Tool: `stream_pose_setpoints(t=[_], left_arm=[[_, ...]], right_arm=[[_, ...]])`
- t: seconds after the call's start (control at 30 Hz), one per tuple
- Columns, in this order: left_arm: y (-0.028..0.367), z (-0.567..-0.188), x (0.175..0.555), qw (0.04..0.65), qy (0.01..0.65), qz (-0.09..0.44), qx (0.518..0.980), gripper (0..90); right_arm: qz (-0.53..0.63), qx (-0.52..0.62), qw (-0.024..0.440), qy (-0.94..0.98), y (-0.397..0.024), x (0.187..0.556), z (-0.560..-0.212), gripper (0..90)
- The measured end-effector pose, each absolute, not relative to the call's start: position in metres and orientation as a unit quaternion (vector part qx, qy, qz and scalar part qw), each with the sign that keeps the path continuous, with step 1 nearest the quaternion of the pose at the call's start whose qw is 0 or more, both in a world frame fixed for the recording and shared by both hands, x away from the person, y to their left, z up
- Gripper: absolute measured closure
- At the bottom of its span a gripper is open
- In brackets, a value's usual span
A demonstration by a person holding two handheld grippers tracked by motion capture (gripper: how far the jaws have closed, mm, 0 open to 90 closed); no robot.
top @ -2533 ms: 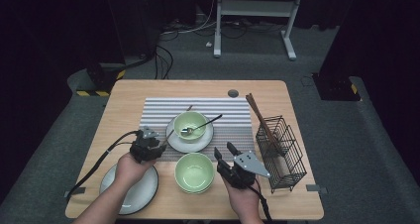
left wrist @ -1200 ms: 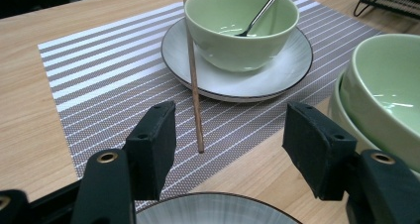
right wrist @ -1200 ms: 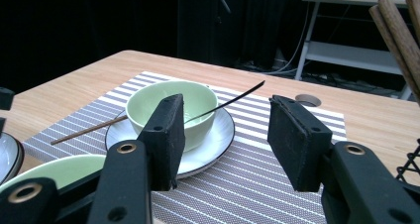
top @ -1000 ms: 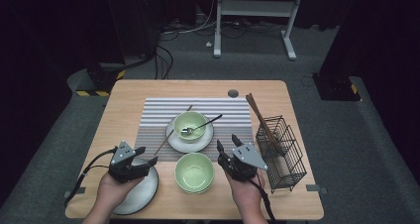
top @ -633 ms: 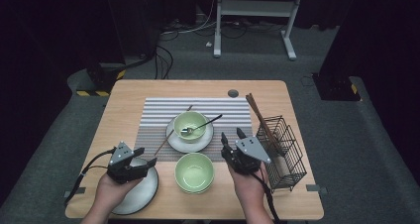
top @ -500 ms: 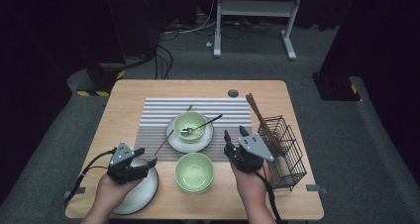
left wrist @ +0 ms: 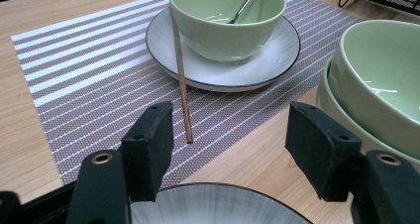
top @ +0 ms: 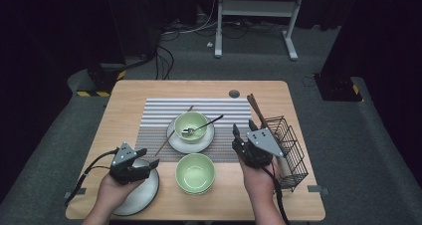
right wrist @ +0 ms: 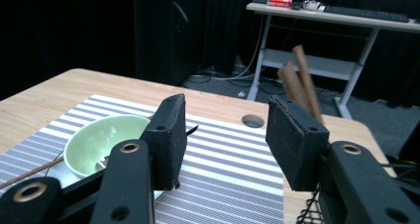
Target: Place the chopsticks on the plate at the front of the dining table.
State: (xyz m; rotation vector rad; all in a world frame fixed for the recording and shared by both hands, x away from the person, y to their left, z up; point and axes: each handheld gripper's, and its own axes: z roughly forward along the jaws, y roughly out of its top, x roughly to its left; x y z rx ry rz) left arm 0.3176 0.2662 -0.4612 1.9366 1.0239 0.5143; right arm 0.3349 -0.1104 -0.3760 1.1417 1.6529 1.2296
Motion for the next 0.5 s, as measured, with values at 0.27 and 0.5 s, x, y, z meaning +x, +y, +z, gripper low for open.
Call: stream_pose_setpoints(t=[0.27,0.5], left_arm=[[0.267,-0.462,0.317,0.428,0.412,0.206,0.778,35.6],[0.267,-0.463,0.317,0.427,0.414,0.206,0.777,35.5]], right_arm=[[0.479,0.456,0.387,0.643,-0.119,0.342,-0.368,52.8],[0.473,0.462,0.395,0.638,-0.129,0.353,-0.360,53.9]])
